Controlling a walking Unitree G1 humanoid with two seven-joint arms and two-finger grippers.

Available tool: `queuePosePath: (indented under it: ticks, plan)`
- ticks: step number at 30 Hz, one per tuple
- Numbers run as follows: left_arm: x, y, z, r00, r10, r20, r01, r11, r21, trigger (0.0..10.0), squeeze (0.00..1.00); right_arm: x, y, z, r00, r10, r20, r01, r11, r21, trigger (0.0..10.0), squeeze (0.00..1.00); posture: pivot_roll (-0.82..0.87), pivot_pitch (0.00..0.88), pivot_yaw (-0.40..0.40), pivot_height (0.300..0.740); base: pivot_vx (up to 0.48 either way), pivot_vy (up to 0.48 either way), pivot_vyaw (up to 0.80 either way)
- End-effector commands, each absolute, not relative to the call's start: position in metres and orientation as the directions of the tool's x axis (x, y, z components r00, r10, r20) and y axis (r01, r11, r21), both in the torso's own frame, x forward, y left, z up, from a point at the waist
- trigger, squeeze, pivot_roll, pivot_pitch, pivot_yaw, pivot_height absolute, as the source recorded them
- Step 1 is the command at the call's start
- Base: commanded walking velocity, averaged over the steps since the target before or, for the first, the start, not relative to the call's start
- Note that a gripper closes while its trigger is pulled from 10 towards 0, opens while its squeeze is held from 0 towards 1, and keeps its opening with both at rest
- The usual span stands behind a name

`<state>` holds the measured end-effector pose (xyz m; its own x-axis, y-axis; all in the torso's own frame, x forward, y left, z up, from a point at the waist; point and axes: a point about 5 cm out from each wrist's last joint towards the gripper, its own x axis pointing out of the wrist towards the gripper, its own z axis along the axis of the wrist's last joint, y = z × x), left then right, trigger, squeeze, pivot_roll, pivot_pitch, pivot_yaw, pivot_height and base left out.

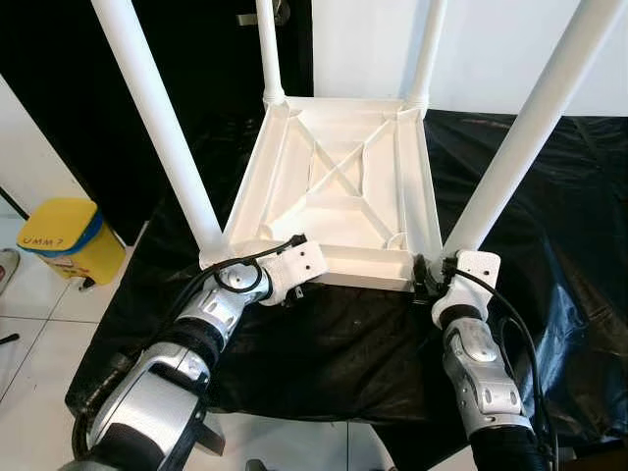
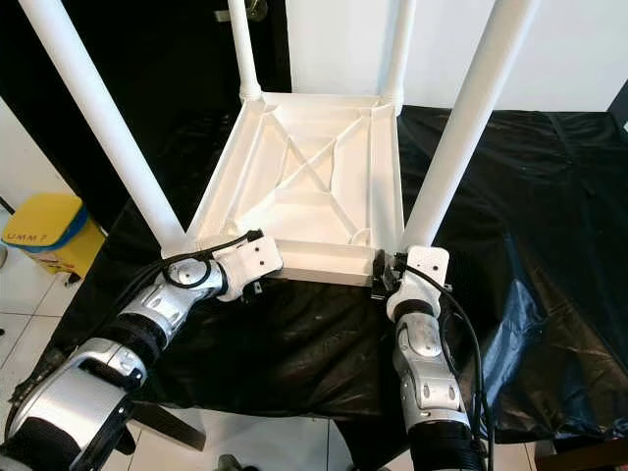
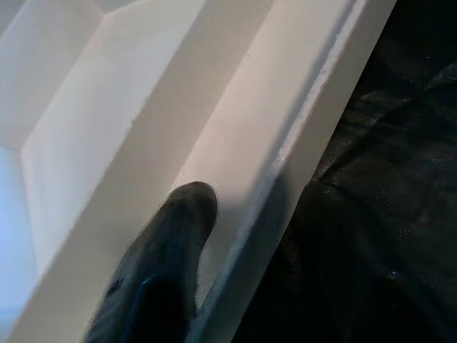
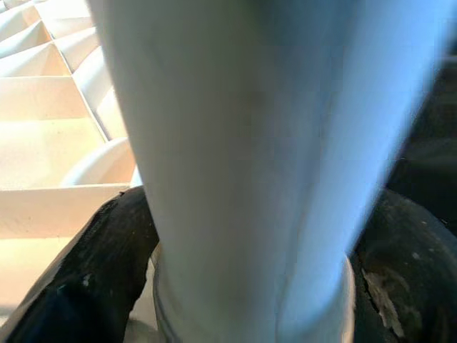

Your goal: Building children table

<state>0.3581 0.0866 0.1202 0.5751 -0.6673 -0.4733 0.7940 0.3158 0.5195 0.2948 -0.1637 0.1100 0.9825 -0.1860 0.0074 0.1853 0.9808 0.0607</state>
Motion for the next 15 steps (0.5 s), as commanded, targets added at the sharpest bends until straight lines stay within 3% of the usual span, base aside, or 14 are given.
queuePosePath:
  ticks: [1,6,10,11,12,13,15]
  plan:
    - [0.362,0.096,0.124,0.606,-0.654,-0.454,0.778,0.367,0.51,0.0,0.0,0.287,-0.166,0.094,0.975,-0.211,-0.071,0.215,0.976,0.047,10.0,0.0,-0.18,0.087,0.055,0.74,0.0,0.0,0.0]
    - [0.351,0.105,0.116,0.519,-0.704,-0.485,0.838,0.306,0.452,0.0,0.0,0.285,-0.166,0.093,0.974,-0.214,-0.073,0.217,0.975,0.046,10.0,0.0,-0.18,0.092,0.061,0.74,0.0,0.0,0.0]
    - [0.345,0.112,0.11,0.496,-0.711,-0.499,0.853,0.291,0.433,0.0,0.0,0.284,-0.166,0.093,0.976,-0.208,-0.07,0.211,0.977,0.04,10.0,0.0,-0.18,0.093,0.061,0.74,0.0,0.0,0.0]
    - [0.343,0.116,0.107,0.501,-0.703,-0.505,0.852,0.3,0.428,1.3,0.0,0.284,-0.166,0.093,0.978,-0.199,-0.064,0.201,0.979,0.032,10.0,0.0,-0.17,0.095,0.058,0.74,0.0,0.0,0.0]
    - [0.343,0.116,0.107,0.501,-0.703,-0.505,0.852,0.3,0.428,1.3,0.0,0.284,-0.166,0.093,0.978,-0.199,-0.064,0.201,0.979,0.032,10.0,0.0,-0.17,0.095,0.058,0.74,0.0,0.0,0.0]
    - [0.341,0.12,0.104,0.511,-0.694,-0.508,0.85,0.316,0.423,8.6,0.0,0.285,-0.166,0.094,0.98,-0.189,-0.058,0.191,0.981,0.025,10.0,0.0,-0.17,0.095,0.057,0.74,0.0,0.0,0.0]
    - [0.34,0.125,0.102,0.517,-0.687,-0.51,0.847,0.326,0.42,8.7,0.0,0.287,-0.166,0.096,0.983,-0.177,-0.052,0.179,0.984,0.021,10.0,0.0,-0.17,0.096,0.052,0.74,0.0,0.0,0.0]
